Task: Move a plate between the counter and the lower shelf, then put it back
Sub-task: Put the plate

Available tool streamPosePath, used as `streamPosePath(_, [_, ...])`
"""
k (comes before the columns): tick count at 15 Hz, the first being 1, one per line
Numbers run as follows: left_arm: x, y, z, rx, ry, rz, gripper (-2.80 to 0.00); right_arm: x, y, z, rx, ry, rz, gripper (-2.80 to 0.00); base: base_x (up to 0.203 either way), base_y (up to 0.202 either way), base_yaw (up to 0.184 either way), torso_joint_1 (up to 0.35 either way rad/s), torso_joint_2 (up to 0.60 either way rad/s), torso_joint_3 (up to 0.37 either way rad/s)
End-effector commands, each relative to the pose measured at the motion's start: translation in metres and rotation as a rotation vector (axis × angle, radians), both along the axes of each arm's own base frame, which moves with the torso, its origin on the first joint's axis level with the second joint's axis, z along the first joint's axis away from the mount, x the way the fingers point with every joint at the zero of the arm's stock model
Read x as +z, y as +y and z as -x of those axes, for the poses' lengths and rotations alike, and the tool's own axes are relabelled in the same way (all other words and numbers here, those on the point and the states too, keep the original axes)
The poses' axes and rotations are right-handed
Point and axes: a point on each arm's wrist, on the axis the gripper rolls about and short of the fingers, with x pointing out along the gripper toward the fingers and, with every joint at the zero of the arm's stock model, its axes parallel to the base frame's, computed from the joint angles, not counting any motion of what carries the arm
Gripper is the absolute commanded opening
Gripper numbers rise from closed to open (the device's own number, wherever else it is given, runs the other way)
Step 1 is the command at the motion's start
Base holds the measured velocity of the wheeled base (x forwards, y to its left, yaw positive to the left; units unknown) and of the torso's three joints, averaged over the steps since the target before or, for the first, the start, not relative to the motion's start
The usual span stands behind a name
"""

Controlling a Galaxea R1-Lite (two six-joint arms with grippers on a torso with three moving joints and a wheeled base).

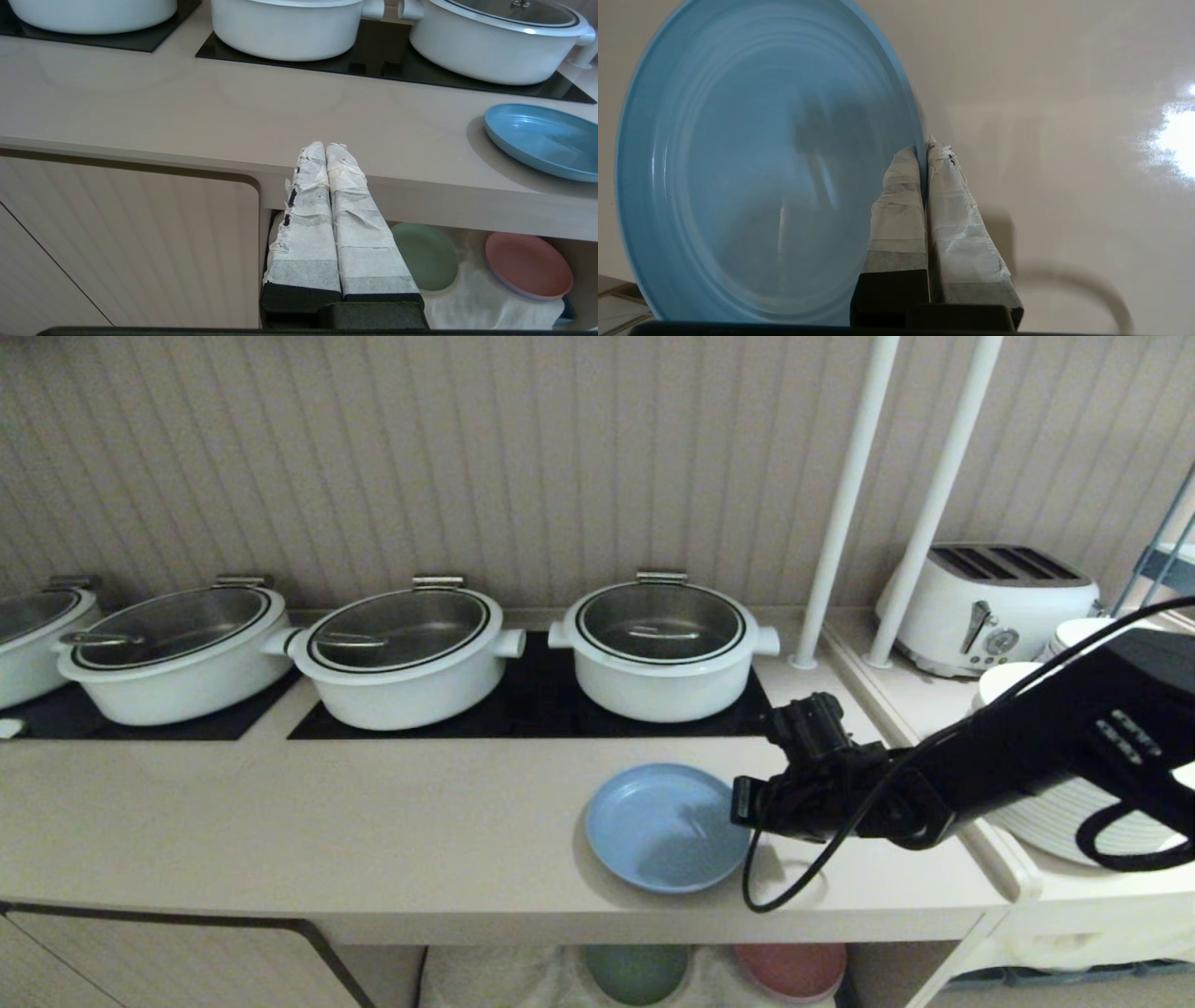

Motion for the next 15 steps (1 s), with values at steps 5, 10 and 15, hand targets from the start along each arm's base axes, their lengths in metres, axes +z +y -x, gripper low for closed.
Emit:
streamPosePath(5, [-0.0001, 0.0, 0.0, 0.001, 0.0, 0.001, -2.8, 0.001, 0.0001, -0.0022, -0.005, -0.005, -0.005, -2.8, 0.0, 0.0, 0.0, 0.0, 0.0, 0.0])
streamPosePath(10, [-0.0001, 0.0, 0.0, 0.001, 0.0, 0.001, -2.8, 0.0019, 0.0002, -0.0037, -0.005, -0.011, -0.007, 0.0, 0.0, 0.0, 0.0, 0.0, 0.0, 0.0])
streamPosePath(15, [0.0003, 0.0, 0.0001, 0.001, -0.002, 0.001, -2.8, 0.0048, -0.0001, -0.0047, -0.006, -0.021, -0.008, 0.0, 0.0, 0.0, 0.0, 0.0, 0.0, 0.0])
